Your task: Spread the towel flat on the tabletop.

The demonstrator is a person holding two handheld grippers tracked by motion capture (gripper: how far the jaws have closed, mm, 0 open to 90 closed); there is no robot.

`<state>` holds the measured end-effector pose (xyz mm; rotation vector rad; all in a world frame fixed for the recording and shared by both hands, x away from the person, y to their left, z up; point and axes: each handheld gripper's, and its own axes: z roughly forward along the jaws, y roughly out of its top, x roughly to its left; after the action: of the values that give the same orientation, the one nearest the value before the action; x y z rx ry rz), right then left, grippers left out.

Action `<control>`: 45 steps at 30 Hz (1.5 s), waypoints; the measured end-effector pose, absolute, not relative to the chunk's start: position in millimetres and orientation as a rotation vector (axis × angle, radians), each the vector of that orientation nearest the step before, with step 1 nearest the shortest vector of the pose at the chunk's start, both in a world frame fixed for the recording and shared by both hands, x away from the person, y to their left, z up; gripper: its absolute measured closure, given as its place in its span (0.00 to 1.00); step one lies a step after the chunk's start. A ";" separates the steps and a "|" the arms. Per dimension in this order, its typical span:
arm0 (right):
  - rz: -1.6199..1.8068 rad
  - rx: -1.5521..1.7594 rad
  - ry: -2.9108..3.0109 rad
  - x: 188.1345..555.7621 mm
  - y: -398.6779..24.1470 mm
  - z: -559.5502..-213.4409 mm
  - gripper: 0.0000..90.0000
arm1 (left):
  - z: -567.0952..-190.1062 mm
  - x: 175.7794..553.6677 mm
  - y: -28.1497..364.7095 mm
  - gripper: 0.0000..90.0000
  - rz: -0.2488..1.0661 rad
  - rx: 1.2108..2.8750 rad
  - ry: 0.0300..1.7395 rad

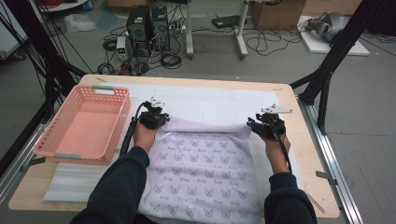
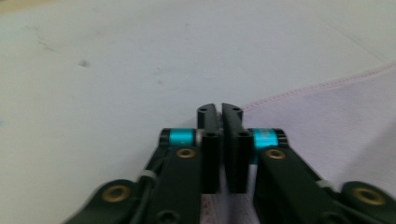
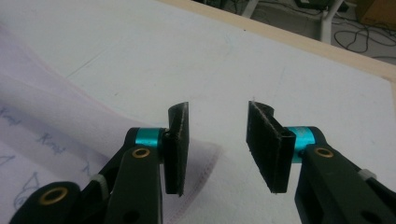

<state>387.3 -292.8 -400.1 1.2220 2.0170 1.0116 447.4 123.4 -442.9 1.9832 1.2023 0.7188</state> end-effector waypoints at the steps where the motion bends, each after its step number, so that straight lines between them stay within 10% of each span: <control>1: 1.010 1.229 2.022 387.6 -291.7 -401.0 0.65 | -439.4 448.8 131.3 0.96 0.736 1.893 1.275; 5: 1.004 1.241 2.036 390.9 -286.8 -405.7 0.64 | -434.3 450.6 146.0 0.94 0.719 1.797 1.304; 10: 0.969 1.269 2.095 403.4 -273.7 -422.9 0.63 | -436.7 447.2 147.2 0.62 0.617 1.827 1.313; 18: 1.036 1.432 2.060 440.8 -265.7 -443.4 0.63 | -435.6 436.8 156.2 0.60 0.578 1.850 1.313; 22: 0.996 1.317 2.177 446.8 -250.0 -446.3 0.94 | -437.6 437.2 159.6 0.57 0.535 1.855 1.348; 25: 0.824 1.161 2.078 445.4 -249.4 -434.6 0.97 | -434.8 434.8 157.4 0.56 0.521 1.858 1.346; 28: 0.824 1.279 1.805 443.3 -264.2 -424.4 0.91 | -432.9 432.3 153.2 0.52 0.474 1.871 1.336; 31: 0.852 1.369 1.813 443.8 -267.9 -427.6 0.65 | -434.1 430.5 146.1 0.50 0.416 1.896 1.318; 37: 0.989 1.377 1.830 424.0 -282.9 -414.4 0.61 | -445.9 424.1 135.7 0.49 0.442 1.913 1.287; 40: 1.049 1.365 1.866 413.1 -293.2 -409.5 0.59 | -447.9 419.0 136.1 0.62 0.536 1.949 1.240; 42: 1.065 1.373 1.891 407.4 -297.3 -409.6 0.58 | -447.9 418.5 137.7 0.94 0.493 1.937 1.228; 45: 1.057 1.401 1.987 401.4 -300.4 -414.8 0.56 | -447.6 421.3 142.7 0.96 0.564 1.898 1.280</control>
<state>401.4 -300.4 -414.8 1.4010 1.9865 1.0570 421.3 142.7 -447.6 1.8979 1.2805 0.5636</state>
